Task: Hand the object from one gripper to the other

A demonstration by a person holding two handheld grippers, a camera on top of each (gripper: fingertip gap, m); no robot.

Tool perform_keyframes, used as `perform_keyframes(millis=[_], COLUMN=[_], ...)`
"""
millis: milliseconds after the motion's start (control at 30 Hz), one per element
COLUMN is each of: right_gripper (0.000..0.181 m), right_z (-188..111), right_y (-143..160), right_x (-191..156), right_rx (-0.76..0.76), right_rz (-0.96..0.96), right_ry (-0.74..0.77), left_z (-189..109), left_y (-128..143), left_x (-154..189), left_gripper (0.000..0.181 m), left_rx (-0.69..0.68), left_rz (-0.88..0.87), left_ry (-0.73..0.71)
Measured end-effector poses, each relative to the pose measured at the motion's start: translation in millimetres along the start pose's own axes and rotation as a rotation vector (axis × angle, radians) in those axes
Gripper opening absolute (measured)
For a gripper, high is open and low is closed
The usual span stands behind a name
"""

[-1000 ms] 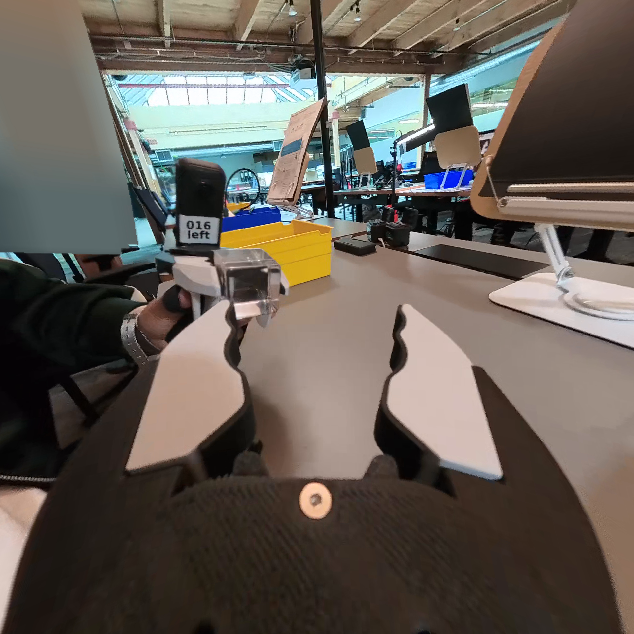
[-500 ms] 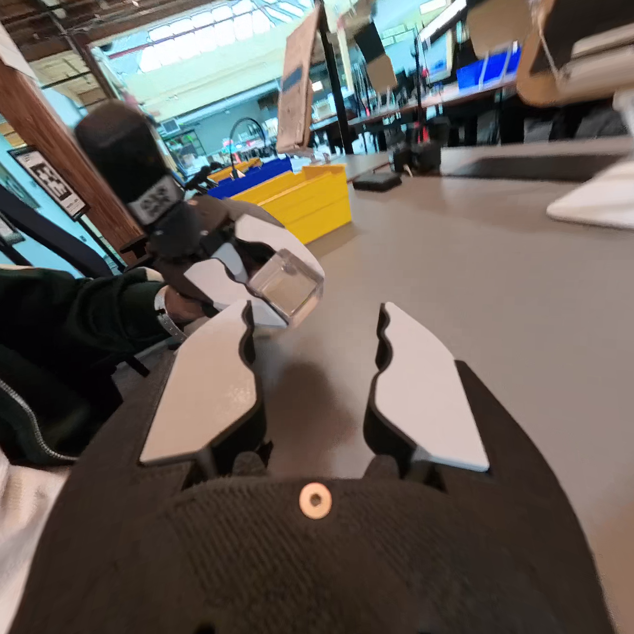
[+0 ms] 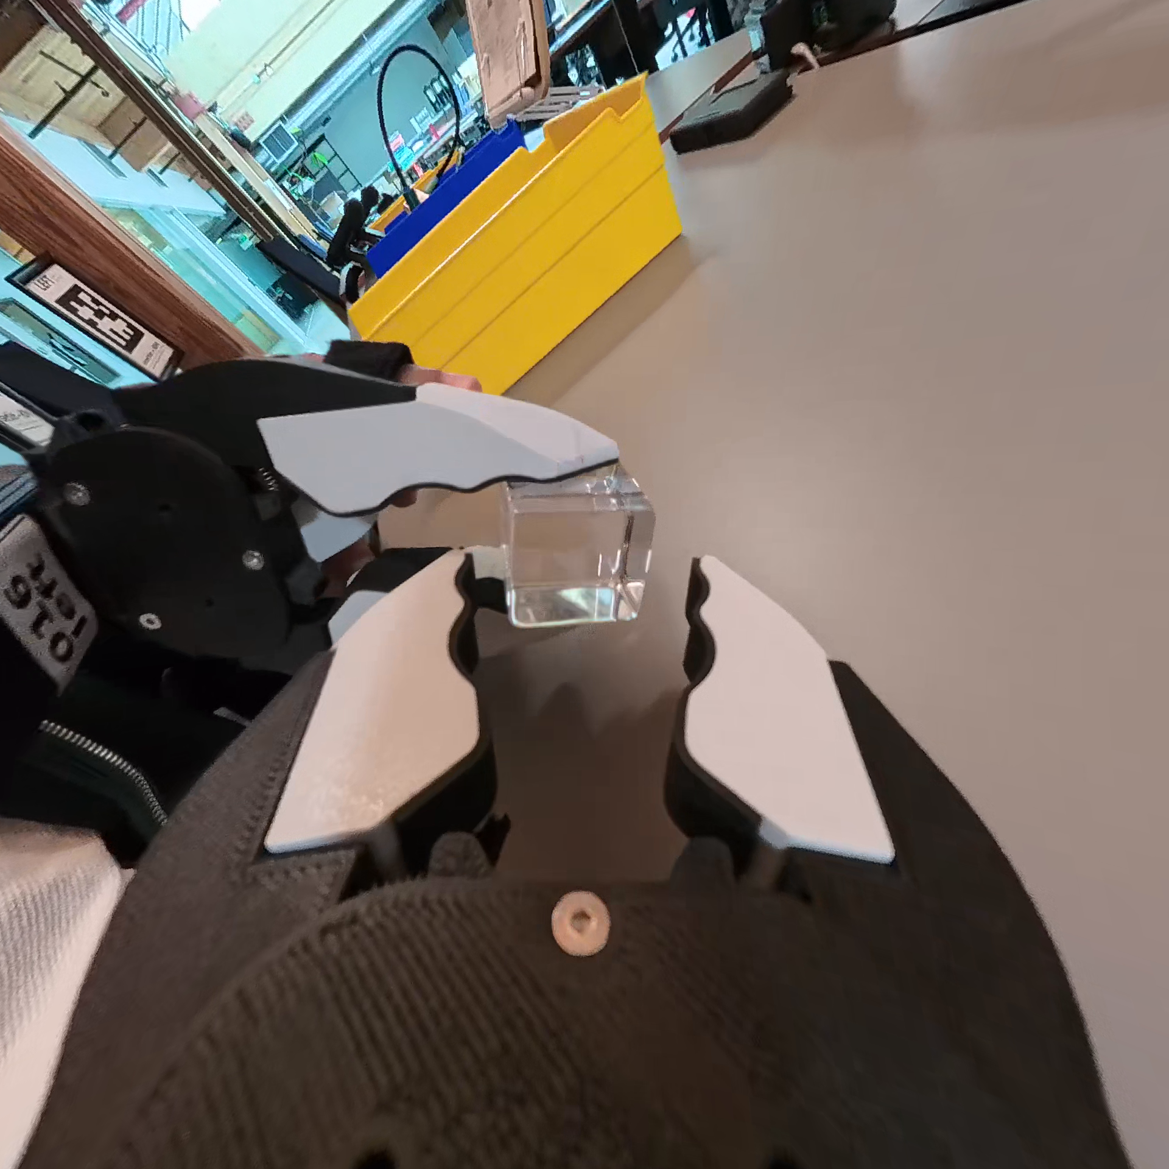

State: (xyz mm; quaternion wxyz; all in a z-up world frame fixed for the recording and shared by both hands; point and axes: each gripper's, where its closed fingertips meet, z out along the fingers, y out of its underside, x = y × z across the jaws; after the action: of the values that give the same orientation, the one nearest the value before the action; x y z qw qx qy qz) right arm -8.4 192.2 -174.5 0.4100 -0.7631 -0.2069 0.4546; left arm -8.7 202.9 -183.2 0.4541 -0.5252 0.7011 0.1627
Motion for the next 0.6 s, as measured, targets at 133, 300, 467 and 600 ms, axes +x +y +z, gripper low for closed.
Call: perform_keyframes(millis=[133,300,467,600], right_gripper=[0.060,0.047,0.047,0.047], right_z=[5,6,3,-6], right_y=[3,5,1,-6], right_x=[-4,-9,-10,-2], right_rx=[-0.013,-0.021,-0.015,0.012], right_rz=[0.001,0.021,0.025,0.035], right_ry=[-0.013,-0.035,-0.045,-0.036], left_z=[-4,-5,-6,-12], left_y=[-9,-12,-16,-19], left_x=[6,8,3,-21], left_gripper=[0.049,0.049,0.050,0.083], left_rx=[0.010,0.016,0.047,0.119], left_rz=[0.013,0.015,-0.015,-0.043], left_ry=[0.007,0.009,-0.016,-0.149])
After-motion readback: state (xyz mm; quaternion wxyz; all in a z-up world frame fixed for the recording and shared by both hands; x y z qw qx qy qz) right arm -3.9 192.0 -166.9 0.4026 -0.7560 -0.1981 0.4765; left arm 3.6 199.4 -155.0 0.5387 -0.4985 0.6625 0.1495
